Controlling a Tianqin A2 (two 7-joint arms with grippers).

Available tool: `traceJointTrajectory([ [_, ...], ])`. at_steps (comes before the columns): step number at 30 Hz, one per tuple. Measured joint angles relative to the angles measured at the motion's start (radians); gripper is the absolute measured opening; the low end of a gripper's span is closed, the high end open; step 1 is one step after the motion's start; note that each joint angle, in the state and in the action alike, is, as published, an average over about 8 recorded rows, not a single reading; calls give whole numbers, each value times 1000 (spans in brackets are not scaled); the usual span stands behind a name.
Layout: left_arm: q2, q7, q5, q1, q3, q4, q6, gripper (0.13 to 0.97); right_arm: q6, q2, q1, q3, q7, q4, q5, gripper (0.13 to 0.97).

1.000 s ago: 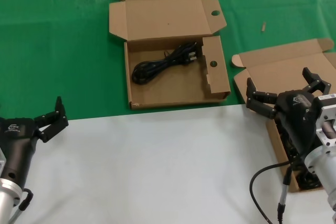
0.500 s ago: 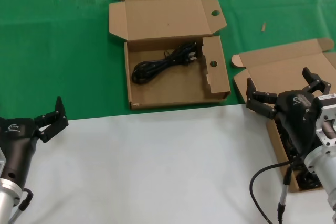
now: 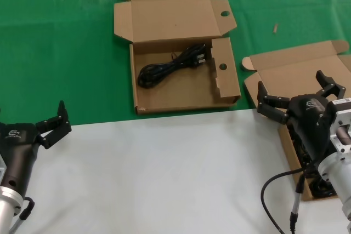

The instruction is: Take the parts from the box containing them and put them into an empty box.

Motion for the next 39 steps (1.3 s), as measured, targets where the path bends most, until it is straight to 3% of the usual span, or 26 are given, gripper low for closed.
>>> traceJointTrajectory([
  [39, 0, 0, 0, 0, 0, 0, 0, 966, 0, 0, 0, 0, 0, 0, 0, 966],
])
